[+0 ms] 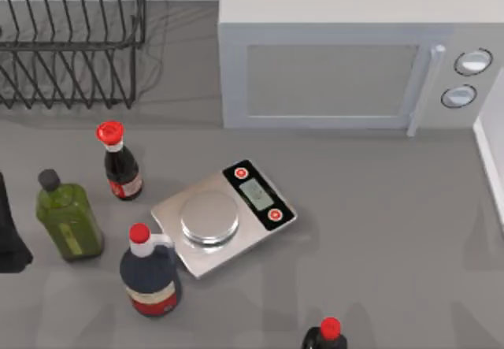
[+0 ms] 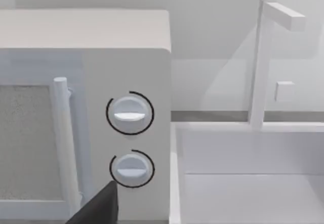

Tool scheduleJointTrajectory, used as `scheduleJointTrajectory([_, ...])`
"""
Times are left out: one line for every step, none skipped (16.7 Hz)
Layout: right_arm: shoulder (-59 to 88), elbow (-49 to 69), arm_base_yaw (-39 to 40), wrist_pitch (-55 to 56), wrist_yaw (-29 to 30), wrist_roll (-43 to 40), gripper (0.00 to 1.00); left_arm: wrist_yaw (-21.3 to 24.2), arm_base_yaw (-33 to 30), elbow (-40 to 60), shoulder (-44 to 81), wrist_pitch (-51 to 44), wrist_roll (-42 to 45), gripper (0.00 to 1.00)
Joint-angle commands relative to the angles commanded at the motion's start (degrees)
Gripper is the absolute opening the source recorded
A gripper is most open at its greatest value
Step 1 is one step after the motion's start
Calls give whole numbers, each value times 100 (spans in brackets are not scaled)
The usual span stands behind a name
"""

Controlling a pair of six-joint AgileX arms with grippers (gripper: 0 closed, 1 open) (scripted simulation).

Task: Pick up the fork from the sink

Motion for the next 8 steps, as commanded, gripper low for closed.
scheduleJointTrajectory([0,0,0,0,0,0,100,0,0,0,0,0,0,100])
scheduleJointTrajectory([55,45,-7,-28,0,-7,100,0,0,0,0,0,0,100])
scheduleJointTrajectory([168,139,-22,-86,0,-20,100,0,0,0,0,0,0,100])
scheduleJointTrajectory([338,278,-44,-172,1,-40,100,0,0,0,0,0,0,100])
scheduleJointTrajectory([562,462,-73,-286,1,-67,100,0,0,0,0,0,0,100])
scheduleJointTrajectory([837,687,-108,-425,2,-99,100,0,0,0,0,0,0,100])
scheduleJointTrajectory([1165,956,-150,-591,2,-138,100,0,0,0,0,0,0,100])
scheduleJointTrajectory([1538,1261,-199,-779,3,-182,100,0,0,0,0,0,0,100])
